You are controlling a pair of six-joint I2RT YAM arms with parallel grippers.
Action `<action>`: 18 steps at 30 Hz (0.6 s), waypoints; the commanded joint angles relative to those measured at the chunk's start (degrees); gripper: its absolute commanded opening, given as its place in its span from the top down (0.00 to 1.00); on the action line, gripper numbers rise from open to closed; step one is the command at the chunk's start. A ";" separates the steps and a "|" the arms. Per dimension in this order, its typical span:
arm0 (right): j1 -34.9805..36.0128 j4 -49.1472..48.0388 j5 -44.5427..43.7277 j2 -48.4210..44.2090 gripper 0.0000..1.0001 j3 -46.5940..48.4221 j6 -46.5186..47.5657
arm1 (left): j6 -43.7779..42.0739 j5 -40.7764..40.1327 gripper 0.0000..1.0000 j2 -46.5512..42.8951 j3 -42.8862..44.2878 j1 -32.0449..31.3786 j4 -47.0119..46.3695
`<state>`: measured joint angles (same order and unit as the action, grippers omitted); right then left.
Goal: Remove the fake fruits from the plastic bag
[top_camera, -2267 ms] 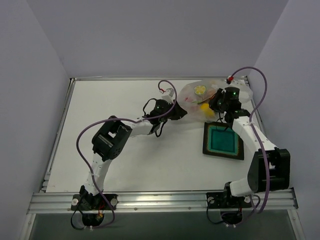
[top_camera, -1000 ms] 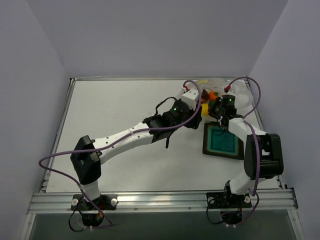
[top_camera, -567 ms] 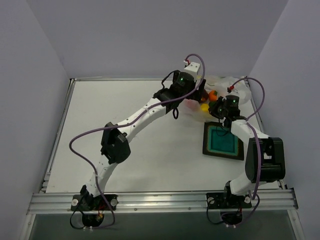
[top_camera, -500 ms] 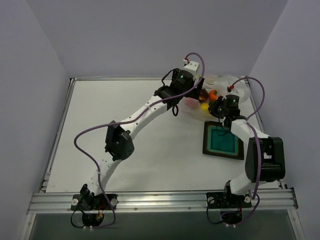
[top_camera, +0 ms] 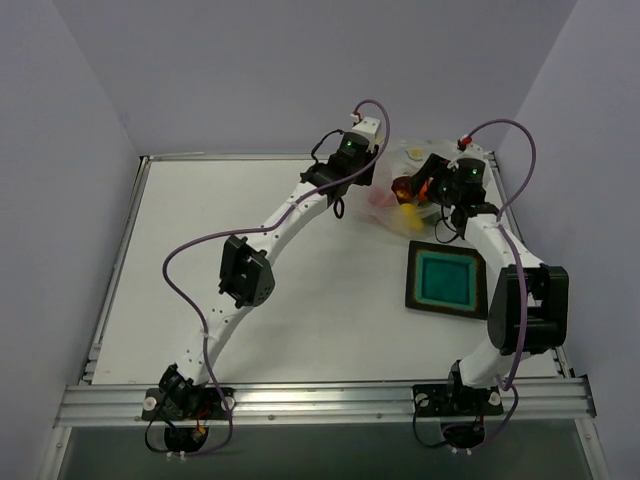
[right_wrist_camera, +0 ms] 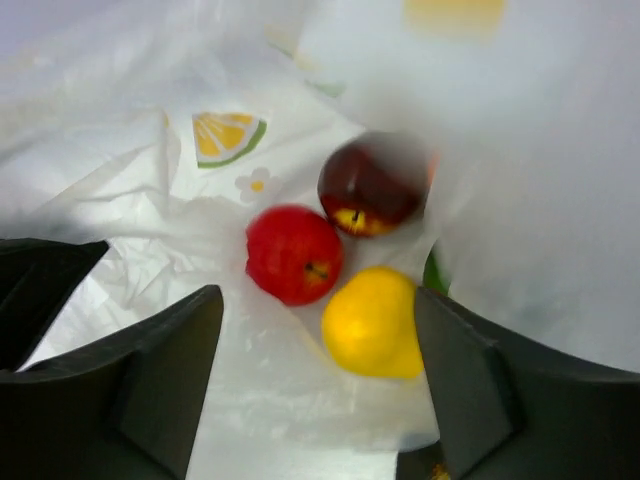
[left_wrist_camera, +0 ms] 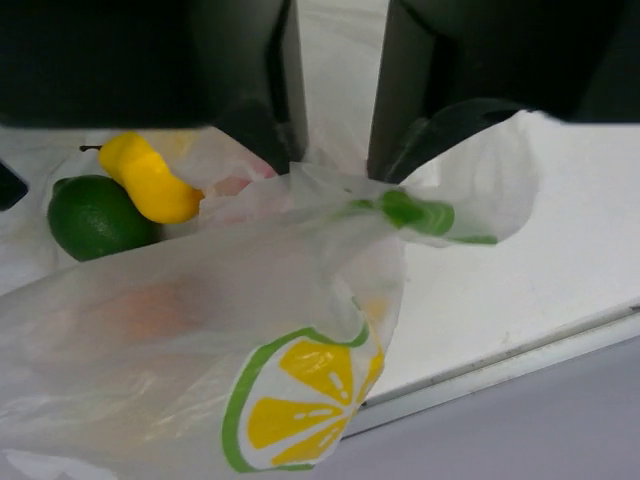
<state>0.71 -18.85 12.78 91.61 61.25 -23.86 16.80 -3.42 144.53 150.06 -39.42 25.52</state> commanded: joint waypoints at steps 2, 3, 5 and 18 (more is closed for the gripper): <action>-0.45 5.83 -1.61 4.08 0.21 8.78 8.11 | -0.36 4.90 0.87 -1.36 0.50 1.45 -5.65; -0.45 8.11 -1.61 5.14 0.17 12.10 9.78 | -0.54 5.44 0.92 -1.18 0.32 1.71 -6.18; -2.72 9.53 -1.26 8.38 0.13 15.28 10.58 | -0.19 7.89 0.98 -0.74 0.15 2.24 -7.23; -6.60 12.26 -3.11 33.18 0.01 40.95 3.65 | 5.43 22.93 0.98 1.72 -2.31 6.81 -13.12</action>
<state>-5.96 -7.75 9.43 121.03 97.06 -17.17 20.34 14.85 146.52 146.63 -33.74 15.25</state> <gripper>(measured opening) 0.988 0.028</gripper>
